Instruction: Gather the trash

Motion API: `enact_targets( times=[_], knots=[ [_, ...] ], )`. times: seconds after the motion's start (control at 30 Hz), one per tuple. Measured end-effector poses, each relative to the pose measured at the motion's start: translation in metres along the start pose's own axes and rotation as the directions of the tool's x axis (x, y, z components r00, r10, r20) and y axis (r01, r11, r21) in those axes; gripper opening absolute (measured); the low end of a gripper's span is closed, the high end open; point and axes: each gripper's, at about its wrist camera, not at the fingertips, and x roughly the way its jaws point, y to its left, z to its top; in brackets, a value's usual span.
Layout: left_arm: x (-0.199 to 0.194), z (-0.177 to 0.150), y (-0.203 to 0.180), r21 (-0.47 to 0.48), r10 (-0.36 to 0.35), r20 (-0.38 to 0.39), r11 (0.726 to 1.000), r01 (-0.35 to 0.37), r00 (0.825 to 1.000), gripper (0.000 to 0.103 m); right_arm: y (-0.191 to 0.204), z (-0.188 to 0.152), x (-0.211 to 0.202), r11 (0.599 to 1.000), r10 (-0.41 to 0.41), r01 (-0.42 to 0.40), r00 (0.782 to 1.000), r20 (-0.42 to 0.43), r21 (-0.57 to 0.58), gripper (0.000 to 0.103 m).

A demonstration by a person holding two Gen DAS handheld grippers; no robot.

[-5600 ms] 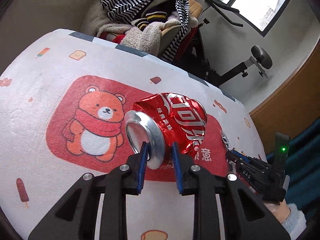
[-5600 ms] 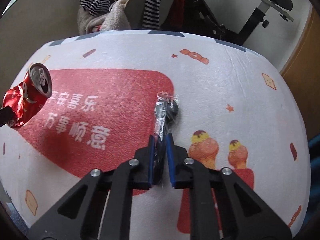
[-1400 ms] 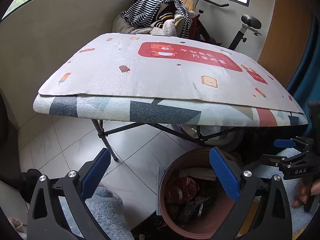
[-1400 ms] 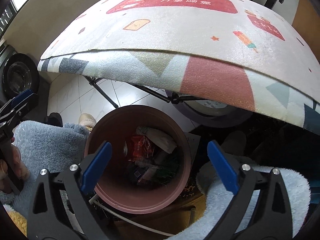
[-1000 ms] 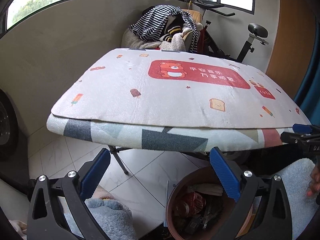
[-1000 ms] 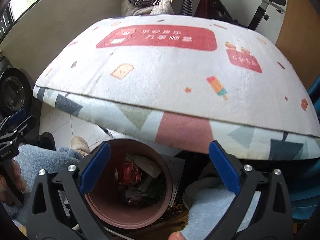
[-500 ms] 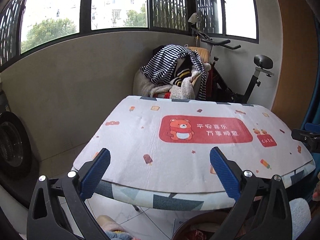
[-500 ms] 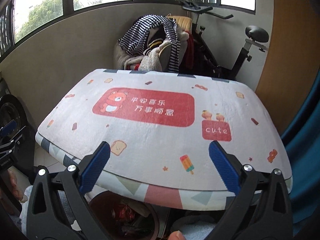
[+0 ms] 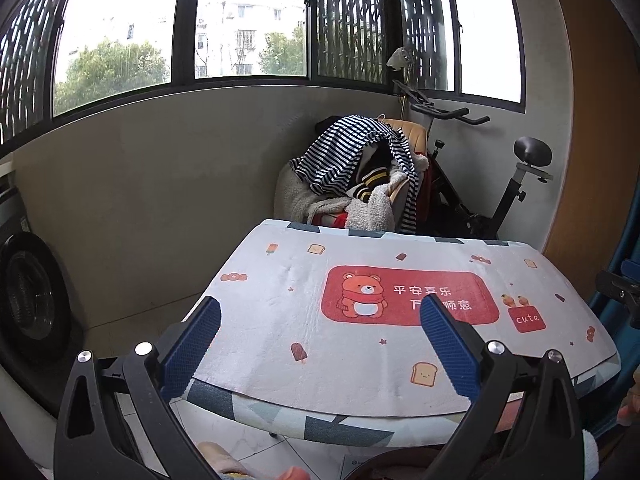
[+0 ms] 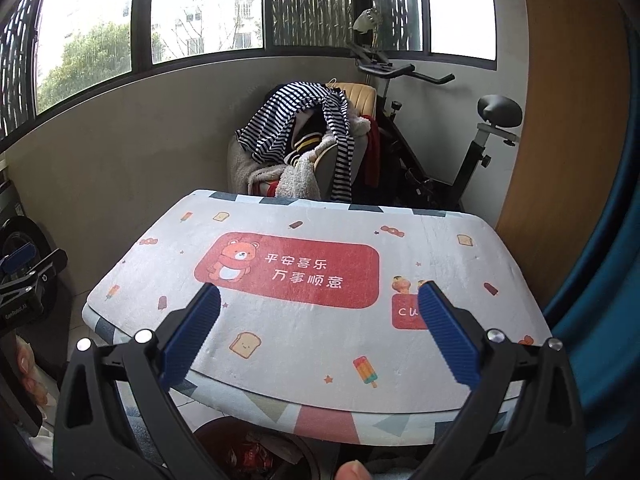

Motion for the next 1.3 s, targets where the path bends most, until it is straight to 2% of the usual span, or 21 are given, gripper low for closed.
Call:
enact_targets(
  times=[0.33, 0.8, 1.3],
  knots=[
    [-0.002, 0.004, -0.008, 0.033, 0.013, 0.002, 0.999, -0.013, 1.0, 0.097, -0.001, 0.007, -0.011, 1.0, -0.01, 0.01, 1.0, 0.016, 0.007, 0.097],
    [-0.008, 0.019, -0.028, 0.106, -0.007, 0.023, 0.994, 0.004, 1.0, 0.097, -0.011, 0.011, -0.014, 0.999, -0.007, 0.006, 0.999, 0.034, 0.038, 0.097],
    [-0.009, 0.019, -0.026, 0.083, -0.003, -0.002, 0.997, 0.004, 1.0, 0.097, -0.013, 0.016, -0.021, 1.0, -0.011, 0.01, 0.999, 0.038, 0.023, 0.097]
  ],
)
